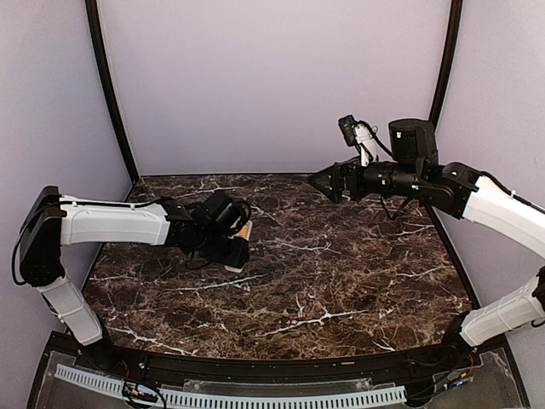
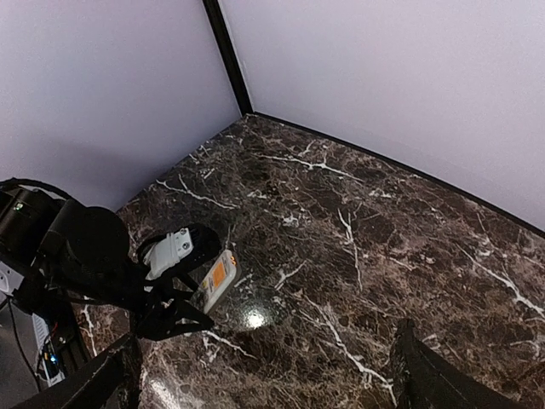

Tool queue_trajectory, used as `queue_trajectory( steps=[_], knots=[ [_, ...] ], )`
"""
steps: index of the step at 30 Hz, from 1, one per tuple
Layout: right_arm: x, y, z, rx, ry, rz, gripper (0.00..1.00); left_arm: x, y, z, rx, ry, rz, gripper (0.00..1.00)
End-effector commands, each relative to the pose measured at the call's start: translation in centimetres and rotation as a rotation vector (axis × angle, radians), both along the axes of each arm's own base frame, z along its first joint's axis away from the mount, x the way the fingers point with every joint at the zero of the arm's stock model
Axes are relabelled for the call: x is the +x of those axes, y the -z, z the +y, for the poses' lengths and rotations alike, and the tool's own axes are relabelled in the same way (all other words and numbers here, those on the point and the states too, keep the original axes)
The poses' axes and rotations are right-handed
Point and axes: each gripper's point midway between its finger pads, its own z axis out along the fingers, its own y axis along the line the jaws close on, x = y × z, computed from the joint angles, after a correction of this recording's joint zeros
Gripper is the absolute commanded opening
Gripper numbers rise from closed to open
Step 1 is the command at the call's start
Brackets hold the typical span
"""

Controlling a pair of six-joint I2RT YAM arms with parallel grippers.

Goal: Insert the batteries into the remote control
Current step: Place the remote control at the center of the board, then reset both arms

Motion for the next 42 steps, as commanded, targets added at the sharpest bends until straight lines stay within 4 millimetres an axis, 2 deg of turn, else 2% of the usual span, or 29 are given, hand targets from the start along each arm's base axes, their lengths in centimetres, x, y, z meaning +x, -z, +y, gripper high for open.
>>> queue_trajectory(
  steps=[1, 5, 10, 12, 13, 15, 17, 19, 23, 25, 27, 29, 32, 34, 35, 36, 37, 38, 39, 40, 42],
  knots=[
    [0.5, 3.1, -1.7, -0.106, 0.074, 0.044, 0.99, -1.5, 4.5, 5.3, 0.155, -0.261, 0.200, 0.04],
    [0.4, 3.6, -2.1, -0.125, 0.086, 0.045, 0.99, -2.0, 7.7, 5.4, 0.197, -0.336, 0.320, 0.06],
    [0.2, 4.1, -2.5, -0.153, 0.085, 0.035, 0.98, -2.7, 9.5, 5.5, 0.231, -0.391, 0.404, 0.15],
    [0.1, 4.3, -2.7, -0.163, 0.085, 0.031, 0.99, -2.7, 9.8, 5.7, 0.236, -0.408, 0.419, 0.25],
    [0.1, 4.4, -2.8, -0.167, 0.086, 0.027, 0.99, -2.7, 9.9, 5.8, 0.235, -0.411, 0.423, 0.40],
    [0.1, 4.3, -2.8, -0.168, 0.084, 0.022, 0.99, -2.8, 9.9, 5.7, 0.229, -0.411, 0.433, 0.58],
    [0.1, 4.3, -2.8, -0.172, 0.084, 0.020, 0.99, -2.9, 9.9, 5.4, 0.218, -0.404, 0.448, 0.66],
    [0.2, 4.3, -2.9, -0.174, 0.091, 0.018, 0.99, -2.9, 9.8, 5.2, 0.211, -0.403, 0.452, 0.70],
    [0.2, 3.6, -3.1, -0.152, 0.107, 0.014, 0.99, -2.4, 8.6, 5.4, 0.239, -0.406, 0.433, 0.78],
    [0.4, 3.4, -3.4, -0.151, 0.122, 0.007, 0.99, -1.8, 7.3, 5.5, 0.252, -0.411, 0.405, 0.80],
    [1.2, 3.6, -4.5, -0.171, 0.187, 0.016, 0.99, -0.9, 5.3, 5.4, 0.240, -0.415, 0.358, 0.81],
    [2.2, 4.2, -6.0, -0.189, 0.237, 0.038, 0.99, 0.4, 2.4, 5.1, 0.200, -0.418, 0.274, 0.81],
    [4.5, 5.8, -10.0, -0.168, 0.349, 0.101, 0.99, 2.2, -2.2, 5.8, 0.143, -0.413, 0.115, 0.82],
    [5.3, 6.8, -13.0, -0.098, 0.413, 0.167, 0.99, 3.4, -4.4, 7.1, 0.118, -0.428, 0.026, 0.84],
    [5.5, 7.1, -14.4, -0.060, 0.445, 0.190, 0.99, 4.3, -4.3, 8.6, 0.117, -0.458, 0.009, 0.85],
    [5.6, 7.7, -16.0, -0.028, 0.482, 0.215, 0.99, 4.6, -5.4, 9.8, 0.091, -0.484, -0.012, 0.84],
    [5.6, 7.9, -17.5, 0.004, 0.517, 0.231, 0.99, 5.1, -4.7, 12.1, 0.097, -0.541, -0.005, 0.85],
    [5.4, 8.6, -18.8, 0.028, 0.547, 0.260, 0.99, 5.3, -5.7, 13.6, 0.075, -0.581, -0.026, 0.85],
    [5.3, 9.3, -19.9, 0.049, 0.572, 0.281, 0.99, 5.4, -5.6, 16.5, 0.068, -0.652, -0.031, 0.85],
    [5.1, 10.0, -21.2, 0.073, 0.598, 0.298, 0.99, 5.7, -5.9, 17.8, 0.064, -0.691, -0.055, 0.85],
    [4.2, 11.1, -22.3, 0.116, 0.621, 0.317, 0.99, 5.1, -5.3, 21.8, 0.101, -0.781, -0.108, 0.84]
  ],
)
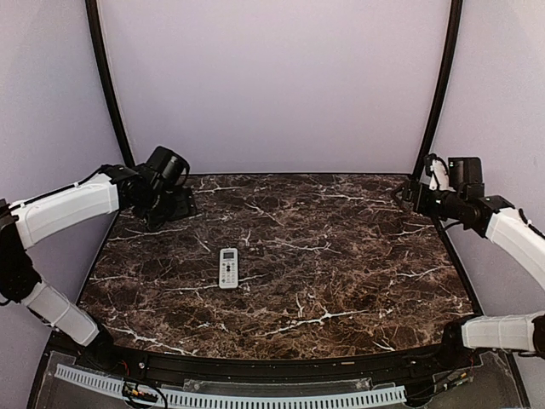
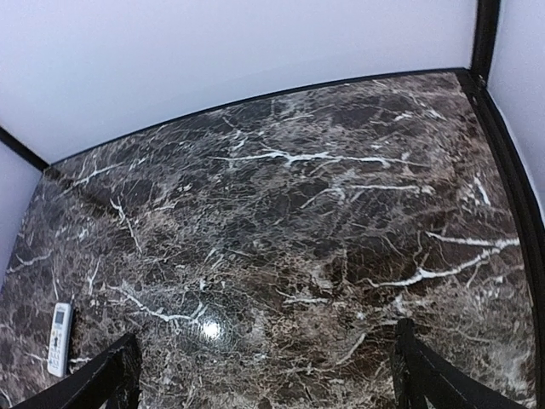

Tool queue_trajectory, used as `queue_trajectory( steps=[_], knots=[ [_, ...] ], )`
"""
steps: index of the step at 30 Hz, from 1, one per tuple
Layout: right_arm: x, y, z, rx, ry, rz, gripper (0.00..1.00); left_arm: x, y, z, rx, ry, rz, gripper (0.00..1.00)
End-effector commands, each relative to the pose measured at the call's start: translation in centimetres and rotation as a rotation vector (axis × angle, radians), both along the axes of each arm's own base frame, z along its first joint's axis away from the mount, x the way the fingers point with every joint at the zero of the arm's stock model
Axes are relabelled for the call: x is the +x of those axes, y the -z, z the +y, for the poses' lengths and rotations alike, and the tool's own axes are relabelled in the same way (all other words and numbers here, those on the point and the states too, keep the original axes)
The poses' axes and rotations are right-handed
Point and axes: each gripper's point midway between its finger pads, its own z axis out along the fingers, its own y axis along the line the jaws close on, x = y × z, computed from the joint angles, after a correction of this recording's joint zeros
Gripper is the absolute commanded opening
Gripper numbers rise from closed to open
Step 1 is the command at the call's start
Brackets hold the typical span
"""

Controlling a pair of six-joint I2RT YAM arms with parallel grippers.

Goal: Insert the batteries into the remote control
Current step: Reset both arms

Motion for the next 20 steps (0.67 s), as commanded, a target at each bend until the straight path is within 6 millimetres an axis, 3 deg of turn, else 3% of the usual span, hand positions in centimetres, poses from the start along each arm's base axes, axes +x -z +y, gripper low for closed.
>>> queue_trajectory(
  steps=[1, 5, 8, 14, 20],
  knots=[
    [-1.8, 1.0, -1.2, 0.166, 0.031, -0.007, 0.99, -0.9, 0.2, 8.7, 0.129, -0.187, -0.086, 0.84],
    [-4.1, 2.4, -2.4, 0.254, 0.089, -0.050, 0.99, -2.2, 0.1, 13.3, 0.181, -0.302, -0.171, 0.85],
    [-5.4, 3.0, -2.7, 0.289, 0.120, -0.077, 0.99, -3.3, 1.6, 15.6, 0.147, -0.357, -0.174, 0.84],
    [-7.0, 4.4, -4.8, 0.273, 0.255, -0.046, 0.99, -4.8, 1.6, 17.4, 0.167, -0.380, -0.239, 0.84],
    [-7.4, 3.1, -4.7, 0.300, 0.243, -0.106, 0.99, -5.2, 2.5, 17.5, 0.170, -0.372, -0.231, 0.84]
  ],
)
